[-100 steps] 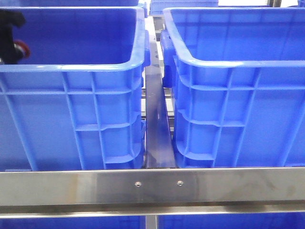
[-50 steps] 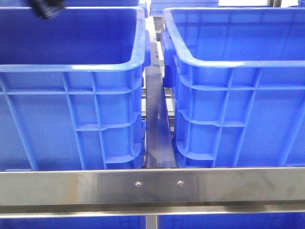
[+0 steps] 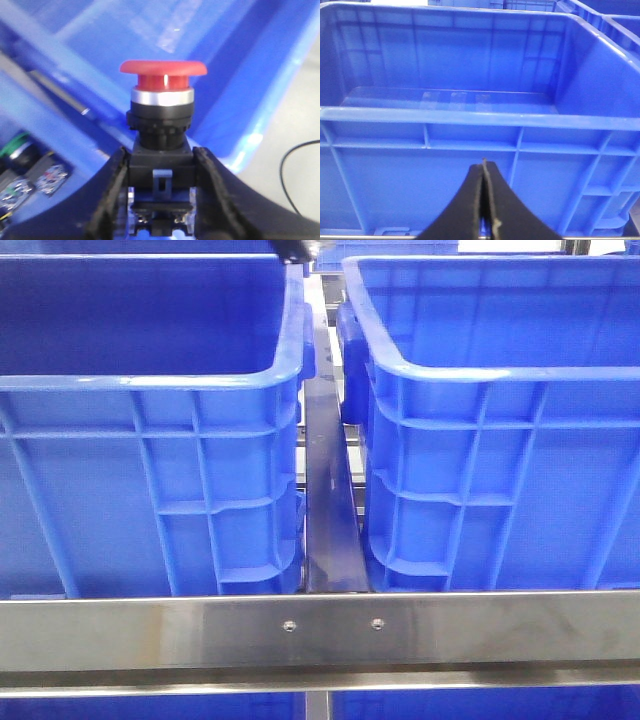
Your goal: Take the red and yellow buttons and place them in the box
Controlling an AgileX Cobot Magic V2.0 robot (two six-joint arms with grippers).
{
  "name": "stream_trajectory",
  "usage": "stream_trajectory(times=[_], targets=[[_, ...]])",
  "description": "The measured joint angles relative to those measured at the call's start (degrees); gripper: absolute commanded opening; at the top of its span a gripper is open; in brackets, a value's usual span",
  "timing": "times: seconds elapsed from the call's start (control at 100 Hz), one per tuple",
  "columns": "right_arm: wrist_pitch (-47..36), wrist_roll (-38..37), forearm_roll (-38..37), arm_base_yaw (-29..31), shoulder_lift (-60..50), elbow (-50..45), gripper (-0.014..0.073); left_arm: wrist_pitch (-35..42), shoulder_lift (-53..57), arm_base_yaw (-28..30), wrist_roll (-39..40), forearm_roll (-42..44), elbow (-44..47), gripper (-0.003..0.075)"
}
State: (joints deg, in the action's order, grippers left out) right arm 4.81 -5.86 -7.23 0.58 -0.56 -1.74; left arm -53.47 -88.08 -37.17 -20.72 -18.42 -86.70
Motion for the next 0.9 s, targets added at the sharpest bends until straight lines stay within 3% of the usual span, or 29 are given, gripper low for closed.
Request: stream_trajectory(times=[0.44,0.7,0.9], targets=[[-0.23,0.00,0.00,0.00,0.00,0.00,-0.0068,0.24,0.00,-0.69,0.00,-0.08,0.00,0.0103],[-5.94,0.00,0.00,0.00,0.00,0.24,-0.0068,0.24,0.00,-0.69,0.00,-0.08,0.00,0.0103],[1.99,0.00,0.00,0.00,0.00,7.17,-0.0068,0.24,0.00,-0.69,0.00,-0.08,0.00,0.0103]])
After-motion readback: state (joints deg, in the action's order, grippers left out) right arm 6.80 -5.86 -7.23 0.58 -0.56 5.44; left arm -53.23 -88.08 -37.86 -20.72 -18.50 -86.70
